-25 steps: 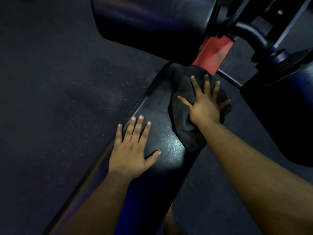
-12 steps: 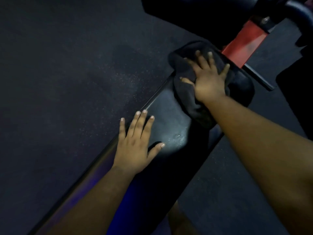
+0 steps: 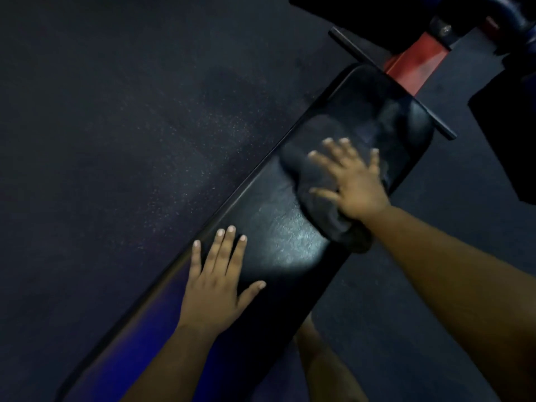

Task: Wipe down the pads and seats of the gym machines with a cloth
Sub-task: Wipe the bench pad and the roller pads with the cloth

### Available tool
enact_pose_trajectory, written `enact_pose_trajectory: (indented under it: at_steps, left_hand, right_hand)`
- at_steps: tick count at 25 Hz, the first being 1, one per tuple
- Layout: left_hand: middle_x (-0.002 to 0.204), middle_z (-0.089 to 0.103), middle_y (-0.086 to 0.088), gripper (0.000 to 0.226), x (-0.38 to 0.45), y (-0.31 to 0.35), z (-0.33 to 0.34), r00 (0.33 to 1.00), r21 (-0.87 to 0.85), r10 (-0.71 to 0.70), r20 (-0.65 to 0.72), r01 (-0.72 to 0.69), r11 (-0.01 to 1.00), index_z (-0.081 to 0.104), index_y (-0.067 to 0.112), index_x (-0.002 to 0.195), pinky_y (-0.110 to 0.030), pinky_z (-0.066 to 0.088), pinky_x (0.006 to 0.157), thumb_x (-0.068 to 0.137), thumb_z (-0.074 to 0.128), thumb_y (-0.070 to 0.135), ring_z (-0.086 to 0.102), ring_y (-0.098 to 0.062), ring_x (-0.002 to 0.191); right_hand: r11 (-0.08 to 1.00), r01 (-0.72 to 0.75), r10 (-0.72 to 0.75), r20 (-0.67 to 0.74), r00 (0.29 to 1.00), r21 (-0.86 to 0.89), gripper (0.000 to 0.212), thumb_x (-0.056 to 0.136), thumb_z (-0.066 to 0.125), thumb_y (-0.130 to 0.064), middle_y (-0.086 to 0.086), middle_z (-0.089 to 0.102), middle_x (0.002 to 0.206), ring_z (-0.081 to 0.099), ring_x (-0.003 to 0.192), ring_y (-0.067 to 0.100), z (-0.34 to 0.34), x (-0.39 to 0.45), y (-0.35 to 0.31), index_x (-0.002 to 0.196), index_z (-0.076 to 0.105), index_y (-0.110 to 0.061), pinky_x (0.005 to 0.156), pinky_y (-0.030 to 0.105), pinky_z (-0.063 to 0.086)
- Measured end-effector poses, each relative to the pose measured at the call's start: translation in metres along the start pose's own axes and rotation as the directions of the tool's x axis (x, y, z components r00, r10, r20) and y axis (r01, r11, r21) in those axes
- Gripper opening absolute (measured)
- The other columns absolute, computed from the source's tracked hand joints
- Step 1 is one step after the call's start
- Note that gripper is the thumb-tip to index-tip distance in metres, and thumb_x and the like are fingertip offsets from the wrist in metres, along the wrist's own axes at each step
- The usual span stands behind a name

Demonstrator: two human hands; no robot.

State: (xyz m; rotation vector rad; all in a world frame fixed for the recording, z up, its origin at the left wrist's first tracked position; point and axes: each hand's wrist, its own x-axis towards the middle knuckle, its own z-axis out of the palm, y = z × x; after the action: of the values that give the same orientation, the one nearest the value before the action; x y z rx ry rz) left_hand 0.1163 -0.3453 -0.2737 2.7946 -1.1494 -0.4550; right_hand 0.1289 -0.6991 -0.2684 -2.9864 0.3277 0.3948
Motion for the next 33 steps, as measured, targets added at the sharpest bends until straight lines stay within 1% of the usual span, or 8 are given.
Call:
enact_pose_trajectory:
  at_steps: [2, 4, 9, 12, 17, 25, 29, 33]
  left_hand:
    - [0.169, 0.015, -0.01, 0.088, -0.006, -0.003, 0.001, 1.0, 0.007, 0.01, -0.019, -0.01, 1.0, 0.028, 0.012, 0.158, -0.061, 0.012, 0.123, 0.095, 0.033, 0.072, 0.014, -0.025, 0.156]
    - [0.169, 0.014, -0.01, 0.088, -0.017, -0.007, 0.002, 1.0, 0.003, -0.001, -0.026, 0.001, 1.0, 0.027, 0.012, 0.159, -0.061, 0.011, 0.123, 0.095, 0.033, 0.072, 0.013, -0.025, 0.156]
    - [0.169, 0.014, -0.011, 0.087, -0.08, -0.032, 0.012, 0.997, -0.007, -0.081, -0.018, 0.081, 0.997, 0.029, 0.011, 0.158, -0.063, 0.013, 0.122, 0.095, 0.029, 0.072, 0.015, -0.027, 0.156]
    - [0.168, 0.013, -0.011, 0.086, -0.118, -0.05, 0.017, 0.994, 0.011, -0.109, -0.021, 0.109, 0.994, 0.027, 0.013, 0.159, -0.063, 0.014, 0.122, 0.096, 0.029, 0.072, 0.013, -0.028, 0.156]
    - [0.169, 0.012, -0.011, 0.085, -0.153, -0.062, 0.024, 0.981, -0.008, -0.183, -0.056, 0.183, 0.983, 0.023, 0.014, 0.16, -0.061, 0.008, 0.123, 0.096, 0.03, 0.07, 0.011, -0.027, 0.156]
    - [0.169, 0.011, -0.012, 0.078, -0.229, -0.043, 0.043, 0.965, -0.046, -0.263, -0.022, 0.261, 0.964, 0.022, 0.011, 0.16, -0.061, 0.01, 0.123, 0.101, 0.022, 0.062, 0.007, -0.028, 0.157]
    - [0.169, -0.009, -0.012, 0.087, -0.24, -0.015, 0.027, 0.93, -0.017, -0.316, 0.188, 0.325, 0.946, -0.001, 0.018, 0.161, -0.058, 0.002, 0.124, 0.095, 0.008, 0.073, -0.009, -0.028, 0.156]
    - [0.169, -0.013, -0.003, 0.095, -0.261, 0.042, -0.036, 0.865, -0.061, -0.275, 0.419, 0.329, 0.943, -0.008, 0.025, 0.161, -0.05, 0.002, 0.126, 0.089, 0.019, 0.081, -0.012, -0.021, 0.156]
  right_hand:
    - [0.892, -0.413, 0.424, -0.025, 0.905, 0.184, 0.073, 0.092, 0.028, -0.078, -0.01, 0.004, 0.169, -0.002, 0.156, 0.02, 0.007, -0.026, -0.004, 0.156, 0.014, -0.048, 0.112, 0.077, 0.006]
    - [0.796, -0.556, 0.575, -0.014, 0.818, 0.24, 0.073, 0.093, 0.023, -0.077, -0.009, 0.002, 0.17, -0.005, 0.156, 0.022, 0.022, -0.066, -0.056, 0.157, 0.013, -0.044, 0.112, 0.077, 0.009]
    - [0.995, -0.076, 0.073, 0.055, 0.996, 0.059, 0.076, 0.091, 0.035, -0.073, -0.007, -0.001, 0.17, -0.006, 0.156, 0.027, 0.04, -0.117, -0.172, 0.158, 0.011, -0.046, 0.113, 0.076, -0.001]
    - [0.98, 0.197, -0.198, 0.053, 0.979, 0.02, 0.078, 0.087, 0.032, -0.079, -0.007, 0.008, 0.17, 0.001, 0.157, 0.025, 0.024, -0.061, -0.147, 0.157, 0.018, -0.048, 0.11, 0.08, 0.007]
    - [0.945, -0.277, 0.286, -0.029, 0.958, 0.171, 0.073, 0.093, 0.024, -0.077, -0.004, 0.006, 0.17, -0.002, 0.156, 0.027, 0.039, -0.066, -0.21, 0.158, 0.015, -0.044, 0.114, 0.075, 0.001]
    - [0.981, 0.191, -0.195, 0.093, 0.976, 0.045, 0.072, 0.092, 0.042, -0.057, -0.006, 0.009, 0.17, 0.004, 0.156, 0.026, 0.073, -0.23, -0.259, 0.158, 0.016, -0.043, 0.115, 0.073, 0.007]
    - [0.978, 0.194, -0.205, 0.201, 0.958, 0.07, 0.069, 0.093, 0.062, -0.034, -0.006, 0.023, 0.167, 0.019, 0.154, 0.023, 0.065, -0.282, -0.229, 0.155, 0.032, -0.034, 0.118, 0.059, 0.026]
    - [0.996, 0.031, -0.061, 0.402, 0.914, 0.08, 0.052, 0.104, 0.044, -0.024, -0.002, 0.032, 0.163, 0.035, 0.146, 0.025, 0.01, -0.333, -0.193, 0.155, 0.033, -0.029, 0.107, 0.042, 0.043]
